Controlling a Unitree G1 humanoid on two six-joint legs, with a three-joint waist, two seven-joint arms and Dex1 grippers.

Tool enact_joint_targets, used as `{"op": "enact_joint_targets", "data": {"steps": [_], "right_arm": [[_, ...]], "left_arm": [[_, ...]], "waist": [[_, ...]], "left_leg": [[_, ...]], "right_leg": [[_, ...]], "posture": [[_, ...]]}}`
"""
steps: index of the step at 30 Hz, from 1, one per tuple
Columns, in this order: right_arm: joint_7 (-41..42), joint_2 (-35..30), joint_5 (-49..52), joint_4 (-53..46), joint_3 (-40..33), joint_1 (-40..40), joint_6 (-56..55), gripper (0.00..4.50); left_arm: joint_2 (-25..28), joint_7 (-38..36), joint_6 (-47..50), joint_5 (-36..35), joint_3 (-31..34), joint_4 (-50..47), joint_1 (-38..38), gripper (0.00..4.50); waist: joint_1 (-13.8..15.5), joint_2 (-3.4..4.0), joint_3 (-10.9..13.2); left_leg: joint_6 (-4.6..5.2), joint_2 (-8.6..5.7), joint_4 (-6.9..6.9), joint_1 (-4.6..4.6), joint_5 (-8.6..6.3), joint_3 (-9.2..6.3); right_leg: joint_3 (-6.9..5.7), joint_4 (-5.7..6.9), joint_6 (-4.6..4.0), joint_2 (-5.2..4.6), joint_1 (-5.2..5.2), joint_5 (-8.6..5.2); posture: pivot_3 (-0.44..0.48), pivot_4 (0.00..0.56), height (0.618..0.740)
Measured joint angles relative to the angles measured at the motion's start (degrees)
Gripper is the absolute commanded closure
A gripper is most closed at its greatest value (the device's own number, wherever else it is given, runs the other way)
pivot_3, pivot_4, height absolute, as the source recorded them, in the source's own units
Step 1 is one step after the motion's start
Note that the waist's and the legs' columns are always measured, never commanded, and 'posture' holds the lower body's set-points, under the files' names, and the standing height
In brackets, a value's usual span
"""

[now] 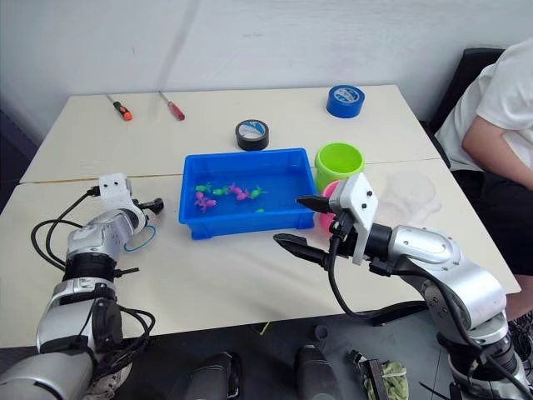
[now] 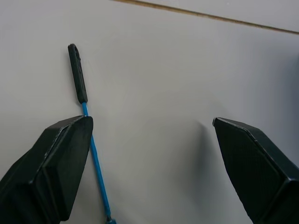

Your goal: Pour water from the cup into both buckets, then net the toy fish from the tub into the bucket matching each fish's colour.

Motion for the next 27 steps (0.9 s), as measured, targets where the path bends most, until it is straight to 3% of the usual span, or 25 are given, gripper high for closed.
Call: {"op": "enact_joint_targets", "data": {"steps": [8, 21, 27], "right_arm": [[-0.20, 0.02, 0.06, -0.03, 0.00, 0.30, 0.00, 0.08], [-0.07, 0.04, -0.05, -0.01, 0.14, 0.27, -0.03, 0.08], [0.07, 0.04, -0.31, 0.08, 0.28, 0.27, -0.63, 0.08]], "left_arm": [[-1.11, 6.33, -1.69, -0.31, 1.87, -0.19, 0.14, 0.00], [-1.26, 5.47, -4.45, 0.00, 0.88, -7.90, 1.10, 0.00], [-3.13, 10.47, -0.68, -0.43, 2.98, -10.50, 4.41, 0.00]], "waist": [[0.04, -0.01, 0.00], [0.12, -0.01, 0.01], [0.15, -0.02, 0.01]], "left_leg": [[-0.01, 0.03, 0.01, -0.01, 0.00, 0.00], [-0.01, 0.00, 0.01, -0.01, 0.00, 0.01], [-0.02, 0.02, 0.04, -0.02, 0.00, -0.01]], "right_leg": [[-0.01, 0.01, 0.00, 0.02, -0.01, 0.00], [0.00, 0.00, 0.00, 0.01, 0.00, 0.00], [0.00, 0.01, 0.00, 0.02, 0.00, 0.00]], "posture": [[0.000, 0.150, 0.731], [0.000, 0.150, 0.731], [0.000, 0.150, 0.731]]}}
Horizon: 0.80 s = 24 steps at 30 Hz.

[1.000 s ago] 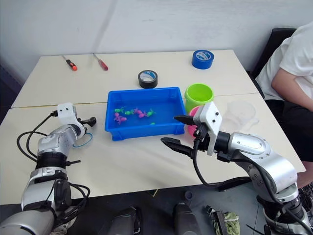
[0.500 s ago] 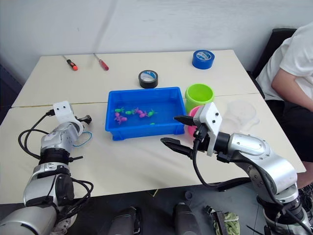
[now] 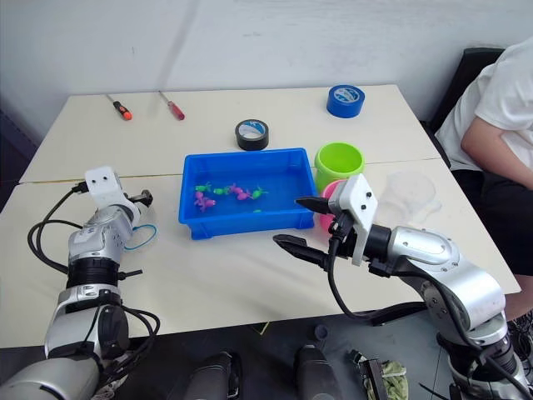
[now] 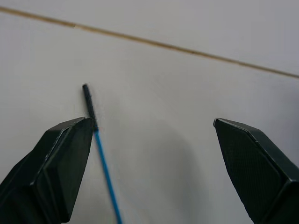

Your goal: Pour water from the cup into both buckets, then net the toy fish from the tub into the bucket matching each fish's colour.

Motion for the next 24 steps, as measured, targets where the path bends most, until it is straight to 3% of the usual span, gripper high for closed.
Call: {"op": "enact_joint_targets", "data": {"steps": [5, 14, 17, 24], "right_arm": [[0.09, 0.00, 0.01, 0.00, 0.00, -0.01, -0.07, 0.08], [0.28, 0.00, 0.09, -0.01, -0.04, -0.21, -0.07, 0.08], [0.29, -0.01, 0.09, -0.01, -0.05, -0.21, -0.07, 0.00], [0.25, -0.01, 0.30, -0.02, -0.12, -0.20, -0.07, 0.00]], "left_arm": [[-0.27, 2.45, 0.27, -0.57, 2.00, 1.13, -0.08, 0.00], [-0.60, 3.76, -3.24, -1.88, 4.44, 11.50, -4.36, 0.00], [-0.37, 3.66, -4.41, -2.05, 4.65, 13.39, -4.99, 0.70], [0.35, 3.70, -5.40, -2.04, 4.65, 15.24, -5.36, 3.43]], "waist": [[0.02, 0.00, 0.00], [0.05, 0.01, -0.01], [0.20, 0.02, -0.02], [1.43, 0.02, -0.02]], "left_leg": [[0.00, -0.01, 0.00, 0.00, 0.00, 0.00], [0.00, -0.02, 0.00, 0.05, 0.01, 0.00], [0.00, -0.03, 0.01, 0.07, 0.01, -0.01], [0.00, -0.05, 0.05, 0.07, 0.02, -0.01]], "right_leg": [[0.00, 0.00, 0.00, -0.01, 0.00, 0.00], [-0.02, 0.04, 0.00, 0.00, 0.03, 0.00], [-0.04, 0.06, 0.00, -0.01, 0.05, 0.00], [-0.04, 0.07, 0.00, -0.02, 0.06, 0.00]], "posture": [[0.000, 0.150, 0.731], [0.000, 0.150, 0.731], [0.000, 0.150, 0.731], [0.000, 0.150, 0.731]]}}
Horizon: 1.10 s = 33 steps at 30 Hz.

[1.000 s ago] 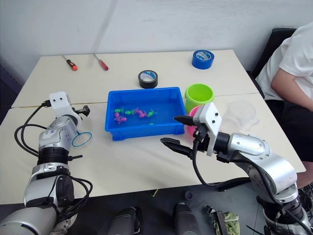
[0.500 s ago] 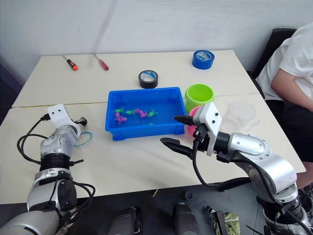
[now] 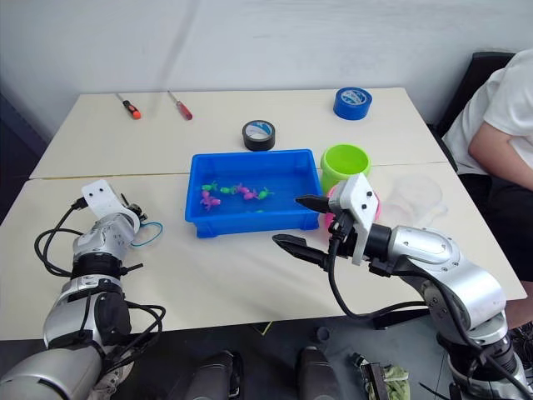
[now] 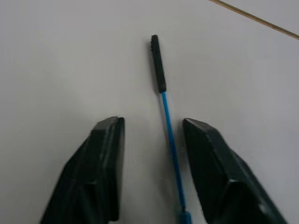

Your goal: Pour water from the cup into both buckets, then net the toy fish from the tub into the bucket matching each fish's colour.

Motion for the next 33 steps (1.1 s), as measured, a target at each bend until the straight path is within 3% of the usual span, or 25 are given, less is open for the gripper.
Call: {"op": "enact_joint_targets", "data": {"steps": [2, 3, 15, 21, 25, 29, 31, 33], "right_arm": [[-0.01, 0.00, 0.00, 0.00, 0.00, 0.01, 0.00, 0.00], [-0.01, 0.00, 0.00, 0.00, -0.01, 0.01, 0.00, 0.00], [-0.02, 0.00, -0.02, -0.01, 0.00, 0.00, -0.01, 0.00], [-0.29, -0.01, 0.11, -0.13, -0.22, 0.21, -0.01, 0.00], [-0.24, -0.01, 0.24, -0.09, -0.22, 0.20, -0.01, 0.00], [0.41, -0.01, 0.23, 0.61, -0.04, -0.68, -0.02, 0.00], [0.87, -0.01, 0.19, 1.66, 0.12, -2.12, -0.02, 0.00], [0.90, -0.01, 0.12, 2.37, 0.15, -2.70, -0.02, 0.00]], "left_arm": [[0.33, 0.11, -0.11, 0.00, 0.04, 0.46, 0.00, 4.25], [0.45, 0.10, -0.17, 0.00, 0.08, 0.60, -0.01, 4.42], [0.71, -0.02, -0.22, 0.08, -0.35, 0.35, -0.06, 4.42], [8.61, -7.91, 3.76, 1.41, -5.01, -15.13, 2.50, 4.42], [15.95, -17.46, 2.20, 1.43, -6.70, -20.15, -0.86, 4.42], [18.94, -36.47, 2.55, -0.72, -13.44, -25.90, -2.54, 4.42], [19.58, -51.12, 5.56, -4.52, -18.98, -31.11, -2.46, 4.42], [19.91, -57.78, 7.65, -6.64, -21.83, -34.61, -2.24, 4.42]], "waist": [[0.18, 0.00, 0.00], [0.26, 0.00, 0.00], [0.31, 0.00, 0.00], [-0.75, -0.38, 0.15], [-0.96, -0.37, 0.15], [-0.44, -0.37, 0.15], [-0.24, -0.37, 0.15], [-0.28, -0.36, 0.15]], "left_leg": [[0.01, -0.03, 0.01, 0.00, 0.00, 0.00], [0.01, -0.03, 0.01, 0.00, 0.00, -0.01], [0.02, -0.03, 0.02, 0.00, 0.00, -0.03], [-0.11, 0.13, -0.06, -0.08, -0.01, -0.02], [-0.10, 0.10, -0.08, -0.07, -0.02, 0.01], [-0.06, 0.03, -0.02, -0.08, -0.04, 0.04], [-0.05, 0.04, -0.01, -0.10, -0.04, 0.06], [-0.04, 0.06, -0.04, -0.09, -0.05, 0.06]], "right_leg": [[0.00, 0.01, 0.00, -0.03, 0.01, 0.00], [-0.01, 0.01, 0.00, -0.03, 0.02, 0.00], [-0.05, 0.01, 0.01, -0.03, 0.04, 0.00], [-0.05, -0.03, 0.00, 0.07, -0.08, 0.00], [-0.06, -0.07, -0.02, 0.06, -0.06, -0.01], [-0.07, -0.09, -0.05, 0.03, -0.02, -0.02], [-0.05, -0.10, -0.07, 0.04, -0.03, -0.04], [-0.02, -0.11, -0.10, 0.05, -0.05, -0.05]], "posture": [[0.000, 0.150, 0.731], [0.000, 0.150, 0.731], [0.000, 0.150, 0.731], [0.000, 0.150, 0.731], [0.000, 0.150, 0.731], [0.000, 0.150, 0.731], [0.000, 0.150, 0.731], [0.000, 0.150, 0.731]]}}
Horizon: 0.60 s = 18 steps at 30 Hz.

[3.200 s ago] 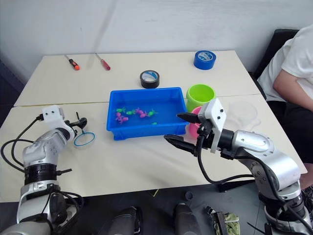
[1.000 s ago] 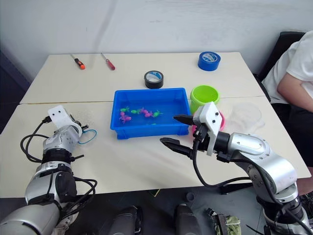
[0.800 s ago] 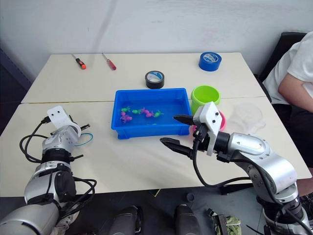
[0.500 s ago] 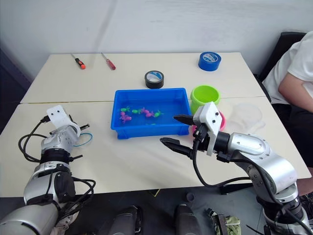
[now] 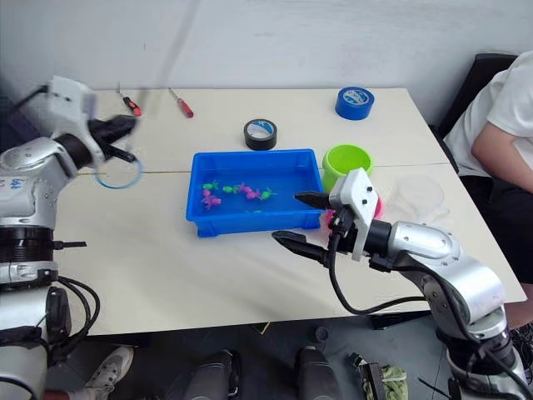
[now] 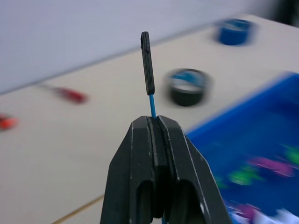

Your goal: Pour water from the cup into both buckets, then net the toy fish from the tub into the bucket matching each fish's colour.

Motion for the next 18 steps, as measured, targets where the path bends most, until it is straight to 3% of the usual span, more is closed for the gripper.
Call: {"op": "enact_joint_targets", "data": {"steps": [2, 3, 8, 12, 18], "right_arm": [[0.01, 0.00, -0.06, 0.19, 0.00, -0.05, 0.00, 0.00], [0.09, 0.00, -0.23, 0.59, 0.02, -0.10, 0.01, 0.00], [-0.09, -0.01, -0.96, 1.77, 0.21, -0.37, 0.06, 0.00], [-0.60, -0.46, -2.61, 2.45, 1.97, -2.05, 1.30, 0.00], [-0.15, -1.25, -2.57, 2.39, 2.96, -3.76, 3.94, 0.00]], "left_arm": [[0.12, -2.50, 0.88, -0.86, -1.03, -1.52, 0.16, 4.42], [1.02, -8.90, 3.04, -2.47, -3.92, -5.03, 0.60, 4.42], [0.85, -21.50, 4.49, -5.95, -9.73, -10.64, 0.55, 4.42], [-0.47, -35.37, -0.59, -4.30, -19.02, -11.45, -1.21, 4.42], [-3.04, -44.24, -9.53, -0.37, -23.43, -8.34, -2.07, 4.42]], "waist": [[0.00, 0.00, 0.00], [-0.33, 0.05, 0.03], [-0.97, 0.11, 0.06], [-1.33, 0.13, 0.08], [-1.28, 0.14, 0.08]], "left_leg": [[0.00, 0.00, -0.03, 0.01, 0.00, 0.00], [0.00, 0.05, -0.03, 0.00, -0.01, 0.02], [-0.01, 0.06, -0.02, 0.01, -0.01, 0.02], [0.00, 0.06, 0.00, 0.01, 0.00, 0.03], [0.05, 0.06, 0.09, -0.01, -0.02, 0.04]], "right_leg": [[0.01, 0.01, -0.02, 0.00, 0.00, -0.01], [0.06, 0.02, -0.04, 0.07, -0.05, -0.03], [0.09, 0.05, -0.06, 0.10, -0.05, -0.04], [0.15, 0.05, -0.06, 0.15, -0.08, -0.04], [0.22, 0.04, -0.06, 0.15, -0.08, -0.04]], "posture": [[0.000, 0.150, 0.731], [0.000, 0.150, 0.731], [0.000, 0.150, 0.731], [0.000, 0.150, 0.731], [0.000, 0.150, 0.731]]}}
